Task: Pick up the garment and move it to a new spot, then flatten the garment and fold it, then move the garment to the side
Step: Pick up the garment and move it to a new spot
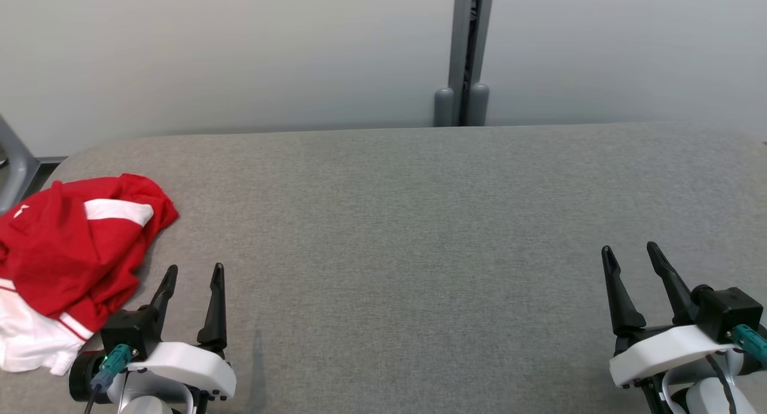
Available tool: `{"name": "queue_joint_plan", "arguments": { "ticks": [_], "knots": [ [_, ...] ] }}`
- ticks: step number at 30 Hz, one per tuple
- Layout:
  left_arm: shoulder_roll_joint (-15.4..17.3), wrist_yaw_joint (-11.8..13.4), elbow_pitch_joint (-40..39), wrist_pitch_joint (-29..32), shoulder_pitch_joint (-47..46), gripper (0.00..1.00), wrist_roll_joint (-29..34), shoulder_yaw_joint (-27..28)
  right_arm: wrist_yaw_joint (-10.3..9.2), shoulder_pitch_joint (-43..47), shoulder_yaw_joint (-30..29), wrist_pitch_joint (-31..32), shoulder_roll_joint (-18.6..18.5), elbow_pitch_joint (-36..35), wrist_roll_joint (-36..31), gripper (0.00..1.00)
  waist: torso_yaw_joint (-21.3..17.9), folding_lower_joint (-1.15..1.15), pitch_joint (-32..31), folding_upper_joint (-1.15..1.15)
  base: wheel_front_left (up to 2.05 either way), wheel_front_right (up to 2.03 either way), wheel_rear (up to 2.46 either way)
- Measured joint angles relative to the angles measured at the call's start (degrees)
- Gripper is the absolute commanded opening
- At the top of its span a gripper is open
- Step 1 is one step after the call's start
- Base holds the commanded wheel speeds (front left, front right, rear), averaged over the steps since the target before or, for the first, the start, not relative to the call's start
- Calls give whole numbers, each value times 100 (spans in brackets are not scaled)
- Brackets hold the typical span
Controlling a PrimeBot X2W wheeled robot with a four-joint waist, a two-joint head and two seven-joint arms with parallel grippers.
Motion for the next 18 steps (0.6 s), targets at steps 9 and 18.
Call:
{"name": "queue_joint_plan", "arguments": {
  "ticks": [9,18],
  "knots": [
    [27,31,-51,0,-124,100,-38,108,0,-72,175,0,2,-62,77,100,519,0,68,0,0,0,0],
    [40,37,-115,0,-227,100,-120,283,0,-191,385,3,1,-224,36,100,1245,0,183,0,0,0,0]
  ]
}}
